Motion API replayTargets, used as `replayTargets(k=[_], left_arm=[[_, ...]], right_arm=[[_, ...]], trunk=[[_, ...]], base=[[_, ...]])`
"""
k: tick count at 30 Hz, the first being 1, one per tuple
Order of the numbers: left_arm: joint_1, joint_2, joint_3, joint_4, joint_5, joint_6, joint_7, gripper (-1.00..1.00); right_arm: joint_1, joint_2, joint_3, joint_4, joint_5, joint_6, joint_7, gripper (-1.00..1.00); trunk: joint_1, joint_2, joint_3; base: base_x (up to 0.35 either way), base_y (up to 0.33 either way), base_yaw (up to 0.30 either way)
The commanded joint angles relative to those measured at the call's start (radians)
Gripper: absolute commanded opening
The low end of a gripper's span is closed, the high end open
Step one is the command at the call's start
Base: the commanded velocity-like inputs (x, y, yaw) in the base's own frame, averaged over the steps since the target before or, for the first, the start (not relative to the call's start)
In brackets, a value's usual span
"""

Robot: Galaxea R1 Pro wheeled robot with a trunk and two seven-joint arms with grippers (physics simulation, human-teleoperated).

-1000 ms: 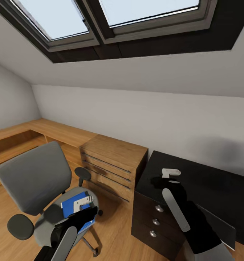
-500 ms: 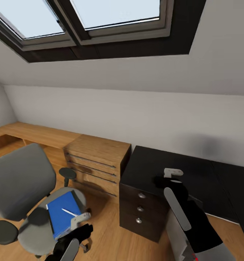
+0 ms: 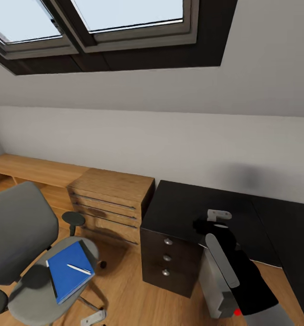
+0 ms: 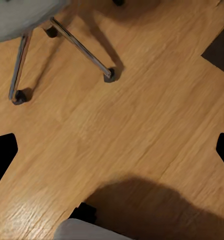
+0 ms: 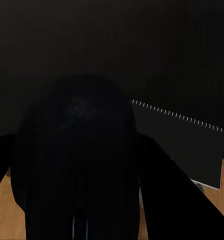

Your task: In the bedroom, organize the workspace by keeping the computer under the desk, ensuring the monitor is on the desk, placing the keyboard on the desk next to the monitor, placing the mouse on the desk next to the keyboard, moving the folder from the swivel chair onto the desk next to the mouse, stacking the notebook on top of the folder with the pen on top of the notebook, and positioning the swivel chair next to the desk.

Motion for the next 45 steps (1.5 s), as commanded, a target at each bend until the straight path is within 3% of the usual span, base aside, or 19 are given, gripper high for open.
replayTargets(k=[1,5,9,14,20,24,27,32,45], left_arm=[[-0.001,0.002,-0.013,0.014,0.010,-0.078,-0.029,1.00],[-0.001,0.000,-0.015,0.037,0.009,-0.094,-0.035,1.00],[-0.001,-0.001,-0.053,0.050,0.008,-0.097,-0.035,1.00],[0.000,0.001,-0.062,0.051,0.009,-0.098,-0.035,1.00],[0.000,0.002,-0.061,0.053,0.011,-0.098,-0.035,1.00],[0.000,0.001,-0.063,0.053,0.009,-0.099,-0.035,1.00],[-0.001,0.001,-0.064,0.053,0.008,-0.099,-0.036,1.00],[-0.001,0.002,-0.063,0.053,0.010,-0.099,-0.036,1.00],[-0.001,0.001,-0.063,0.053,0.011,-0.099,-0.035,1.00]], right_arm=[[0.001,0.000,0.000,-0.001,-0.013,0.000,-0.008,-1.00],[0.002,-0.001,-0.009,0.000,-0.013,-0.001,-0.007,-1.00],[0.002,-0.001,-0.034,0.002,-0.013,-0.001,-0.007,-1.00],[0.002,-0.003,-0.053,0.013,-0.013,0.000,-0.004,-1.00],[0.002,-0.006,-0.105,0.041,-0.014,0.000,0.019,-1.00],[0.002,-0.006,-0.180,0.097,-0.011,-0.001,0.078,-1.00],[0.002,-0.006,-0.207,0.122,-0.010,-0.003,0.093,-1.00],[0.000,-0.010,-0.219,0.223,-0.003,-0.074,0.099,-1.00],[0.000,-0.026,-0.219,0.238,-0.002,-0.092,0.098,-1.00]], trunk=[[0.000,-0.001,-0.001],[0.000,-0.001,0.000],[0.000,-0.001,0.003],[0.000,-0.001,0.005],[0.000,-0.001,0.009],[0.000,-0.001,0.011],[0.000,-0.001,0.013],[0.000,-0.001,0.015],[0.000,-0.001,0.022]], base=[[0.000,0.000,-0.190],[0.000,0.000,-0.243],[0.000,0.000,-0.271],[0.000,0.000,-0.274],[0.000,0.000,-0.275],[0.000,0.000,-0.275],[0.000,0.000,-0.275],[0.000,0.000,-0.277],[0.000,0.000,-0.281]])
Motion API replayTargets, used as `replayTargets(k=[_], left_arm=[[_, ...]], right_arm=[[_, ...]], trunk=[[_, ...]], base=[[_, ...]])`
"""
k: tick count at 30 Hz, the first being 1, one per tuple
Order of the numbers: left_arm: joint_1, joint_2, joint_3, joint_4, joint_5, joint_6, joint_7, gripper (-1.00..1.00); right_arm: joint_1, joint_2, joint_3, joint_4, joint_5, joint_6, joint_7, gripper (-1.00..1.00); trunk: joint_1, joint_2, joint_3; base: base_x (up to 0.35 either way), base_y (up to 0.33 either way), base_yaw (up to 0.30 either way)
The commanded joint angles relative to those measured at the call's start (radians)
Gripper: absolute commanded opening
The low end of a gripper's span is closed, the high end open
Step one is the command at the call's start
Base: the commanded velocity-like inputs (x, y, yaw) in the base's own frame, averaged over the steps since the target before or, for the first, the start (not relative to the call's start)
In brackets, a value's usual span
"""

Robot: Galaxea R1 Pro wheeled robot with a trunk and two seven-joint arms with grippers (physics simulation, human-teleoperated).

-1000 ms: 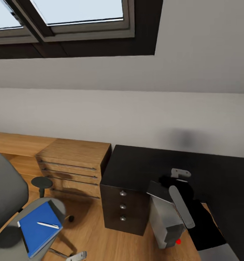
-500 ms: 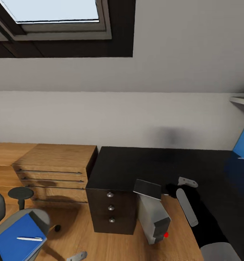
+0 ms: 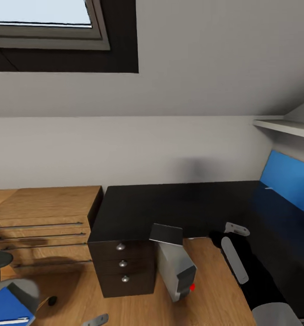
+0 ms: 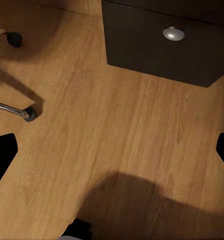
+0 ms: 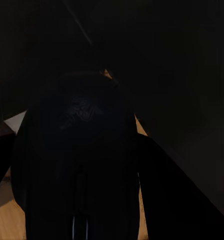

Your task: In the bedroom, organize the workspace by keeping the computer under the desk, ensuring the monitor is on the desk, placing the keyboard on the desk next to the monitor, placing the mouse on the desk next to the keyboard, moving the folder from the swivel chair onto the desk next to the mouse, stacking the notebook on top of the folder with the pen on top of the notebook, and positioning the swivel chair next to the desk.

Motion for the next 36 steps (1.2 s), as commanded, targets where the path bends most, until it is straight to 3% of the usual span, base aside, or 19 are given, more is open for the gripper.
replayTargets(k=[1,6,16,22,25,26,33,36], left_arm=[[-0.001,0.001,-0.008,-0.001,0.011,-0.007,0.007,1.00],[-0.002,0.001,-0.008,-0.001,0.011,-0.007,0.007,1.00],[-0.001,0.002,-0.009,-0.001,0.009,-0.007,0.007,1.00],[-0.001,0.002,-0.009,-0.001,0.008,-0.007,0.007,1.00],[-0.001,0.003,-0.007,-0.001,0.010,-0.007,0.008,1.00],[-0.002,0.003,-0.007,-0.001,0.011,-0.007,0.008,1.00],[-0.002,0.002,-0.008,-0.001,0.010,-0.007,0.008,1.00],[-0.001,0.003,-0.008,-0.002,0.008,-0.007,0.006,1.00]], right_arm=[[-0.001,-0.002,0.002,0.000,-0.012,-0.009,-0.008,-1.00],[-0.001,-0.005,0.002,0.016,-0.010,-0.025,-0.008,-1.00],[-0.002,-0.046,0.001,0.059,-0.008,-0.071,-0.008,-1.00],[-0.002,-0.057,0.001,0.084,-0.008,-0.090,-0.008,-1.00],[-0.003,-0.070,-0.001,0.134,-0.012,-0.103,-0.008,-1.00],[-0.006,-0.071,-0.002,0.193,-0.009,-0.133,-0.006,-1.00],[-0.011,-0.078,-0.002,0.260,-0.003,-0.200,0.056,-1.00],[-0.028,-0.093,-0.001,0.334,0.033,-0.254,0.080,-1.00]], trunk=[[0.000,-0.001,-0.001],[0.000,-0.001,0.001],[0.000,-0.001,0.005],[0.000,-0.001,0.008],[0.000,-0.001,0.009],[0.000,-0.001,0.009],[0.000,-0.001,0.009],[0.000,-0.001,0.008]], base=[[0.000,0.000,-0.281],[0.000,0.000,-0.282],[0.000,0.000,-0.284],[0.000,0.000,-0.285],[0.000,0.000,-0.285],[0.000,0.000,-0.287],[0.000,0.000,-0.275],[0.000,0.000,-0.077]])
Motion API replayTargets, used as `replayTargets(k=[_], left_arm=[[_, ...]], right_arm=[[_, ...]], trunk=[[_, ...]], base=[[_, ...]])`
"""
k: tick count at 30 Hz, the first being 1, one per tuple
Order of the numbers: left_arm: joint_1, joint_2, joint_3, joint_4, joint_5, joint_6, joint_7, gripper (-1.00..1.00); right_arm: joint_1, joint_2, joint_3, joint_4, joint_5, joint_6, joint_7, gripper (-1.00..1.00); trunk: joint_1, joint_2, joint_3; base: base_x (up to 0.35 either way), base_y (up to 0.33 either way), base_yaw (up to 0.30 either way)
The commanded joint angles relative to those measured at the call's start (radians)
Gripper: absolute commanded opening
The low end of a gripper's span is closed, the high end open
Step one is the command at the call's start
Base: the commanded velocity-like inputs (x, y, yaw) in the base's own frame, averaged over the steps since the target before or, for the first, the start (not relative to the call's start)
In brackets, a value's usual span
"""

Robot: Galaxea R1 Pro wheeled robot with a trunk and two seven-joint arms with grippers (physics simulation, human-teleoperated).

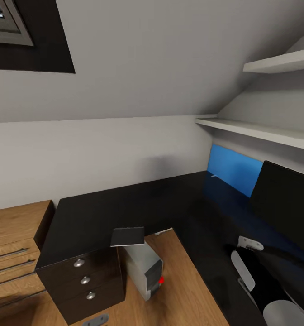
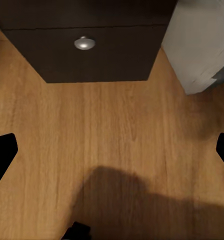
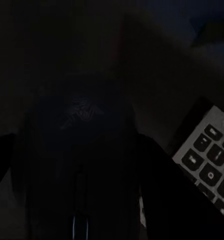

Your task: In the bedroom, organize the workspace by keeping the computer under the desk, ensuring the monitor is on the desk, placing the keyboard on the desk next to the monitor, placing the mouse on the desk next to the keyboard, moving the folder from the swivel chair onto the desk next to the mouse, stacking the notebook on top of the folder with the pen on top of the notebook, and positioning the swivel chair next to the desk.

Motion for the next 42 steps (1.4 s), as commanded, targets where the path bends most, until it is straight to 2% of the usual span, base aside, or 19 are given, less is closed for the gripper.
replayTargets(k=[1,3,7,9,16,19,23,28,38,42], left_arm=[[-0.001,0.001,-0.008,-0.001,0.011,-0.007,0.005,1.00],[-0.001,0.002,-0.008,-0.004,0.012,-0.007,0.004,1.00],[-0.001,0.001,-0.008,-0.033,0.012,-0.006,0.004,1.00],[-0.001,0.000,-0.009,-0.052,0.013,-0.005,0.005,1.00],[-0.001,0.001,-0.008,-0.059,0.012,-0.004,0.006,1.00],[-0.001,0.002,-0.008,-0.059,0.012,-0.004,0.006,1.00],[-0.001,0.001,-0.008,-0.059,0.012,-0.005,0.008,1.00],[-0.001,-0.001,-0.008,-0.057,0.013,-0.005,0.012,1.00],[-0.001,-0.001,-0.008,-0.056,0.013,-0.004,0.010,1.00],[-0.001,0.001,-0.008,-0.053,0.017,-0.005,0.007,1.00]], right_arm=[[-0.003,-0.002,0.004,0.013,0.007,-0.037,-0.003,-1.00],[-0.006,-0.002,0.004,0.036,0.021,-0.060,-0.002,-1.00],[-0.048,-0.003,0.005,0.114,0.047,-0.094,0.003,-1.00],[-0.061,-0.003,0.008,0.136,0.053,-0.122,0.024,-1.00],[-0.065,-0.003,0.011,0.148,0.078,-0.142,0.053,-1.00],[-0.077,-0.004,0.009,0.202,0.090,-0.158,0.055,-1.00],[-0.111,-0.006,0.009,0.280,0.092,-0.188,0.056,-1.00],[-0.122,-0.019,0.009,0.306,0.091,-0.205,0.074,-1.00],[-0.124,-0.021,0.002,0.309,0.083,-0.222,0.109,-1.00],[-0.124,-0.020,0.000,0.310,0.080,-0.284,0.108,-1.00]], trunk=[[0.000,-0.001,-0.002],[0.000,-0.001,-0.002],[0.000,-0.001,-0.002],[0.000,-0.001,-0.002],[0.027,-0.050,-0.024],[0.039,-0.071,-0.033],[0.054,-0.099,-0.045],[0.073,-0.134,-0.061],[0.073,-0.134,-0.061],[0.073,-0.134,-0.061]], base=[[0.000,0.000,-0.011],[0.000,0.000,-0.006],[0.000,0.000,-0.002],[0.000,0.000,0.000],[0.000,0.000,0.000],[0.000,0.000,0.000],[0.000,0.000,0.000],[0.000,0.000,0.000],[0.000,0.000,0.000],[0.003,0.001,0.000]])
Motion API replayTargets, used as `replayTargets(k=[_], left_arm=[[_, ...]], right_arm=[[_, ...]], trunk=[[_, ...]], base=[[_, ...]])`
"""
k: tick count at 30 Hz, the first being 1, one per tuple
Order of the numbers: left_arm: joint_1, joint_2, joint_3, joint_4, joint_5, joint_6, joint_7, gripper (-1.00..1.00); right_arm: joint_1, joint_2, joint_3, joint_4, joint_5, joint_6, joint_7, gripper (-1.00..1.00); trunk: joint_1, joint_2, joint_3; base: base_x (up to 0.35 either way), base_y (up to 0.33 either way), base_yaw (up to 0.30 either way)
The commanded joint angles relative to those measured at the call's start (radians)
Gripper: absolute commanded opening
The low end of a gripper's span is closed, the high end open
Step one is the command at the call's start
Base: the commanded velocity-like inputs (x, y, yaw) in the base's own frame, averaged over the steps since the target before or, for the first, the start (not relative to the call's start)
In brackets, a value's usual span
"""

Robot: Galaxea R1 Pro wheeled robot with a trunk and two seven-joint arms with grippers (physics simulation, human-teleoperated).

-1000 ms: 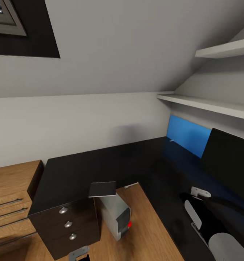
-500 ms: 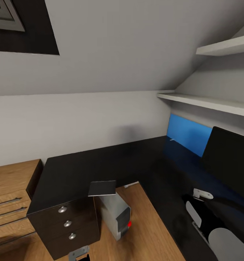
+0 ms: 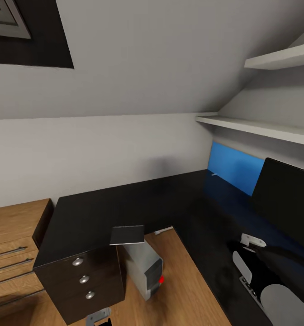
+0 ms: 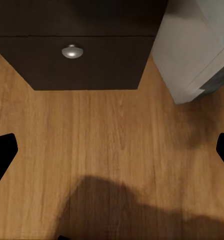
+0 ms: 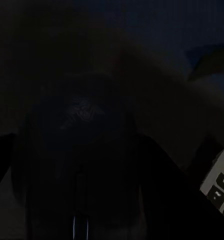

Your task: In the bedroom, organize the workspace by keeping the computer under the desk, ensuring the monitor is on the desk, placing the keyboard on the desk next to the monitor, placing the mouse on the desk next to the keyboard, moving the folder from the swivel chair onto the desk next to the mouse, stacking the notebook on top of the folder with the pen on top of the notebook, and positioning the swivel chair next to the desk.

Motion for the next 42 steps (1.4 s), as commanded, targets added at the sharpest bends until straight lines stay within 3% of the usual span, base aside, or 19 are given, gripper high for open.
replayTargets(k=[1,13,34,38,42], left_arm=[[-0.001,0.002,-0.007,0.001,0.011,-0.007,0.006,1.00],[-0.002,-0.001,-0.008,0.002,0.007,-0.003,0.008,1.00],[-0.002,-0.001,-0.008,0.002,0.005,-0.004,0.010,1.00],[-0.002,-0.001,-0.008,0.002,0.006,-0.004,0.010,1.00],[-0.001,0.000,-0.008,0.002,0.006,-0.004,0.010,1.00]], right_arm=[[0.000,0.000,0.001,-0.002,-0.007,-0.010,-0.002,-1.00],[0.000,0.000,0.001,0.000,-0.006,-0.024,-0.002,-1.00],[0.000,-0.002,-0.004,0.001,-0.006,-0.025,-0.006,-1.00],[0.000,-0.003,-0.022,0.013,-0.006,-0.026,-0.007,-1.00],[0.000,-0.003,-0.054,0.015,-0.006,-0.027,-0.007,-1.00]], trunk=[[0.000,-0.001,-0.001],[0.000,-0.001,-0.001],[0.081,-0.148,-0.067],[0.096,-0.176,-0.080],[0.096,-0.176,-0.080]], base=[[0.112,0.070,0.000],[0.115,0.075,0.000],[0.001,0.000,0.000],[0.000,0.000,0.000],[0.000,0.000,0.000]])
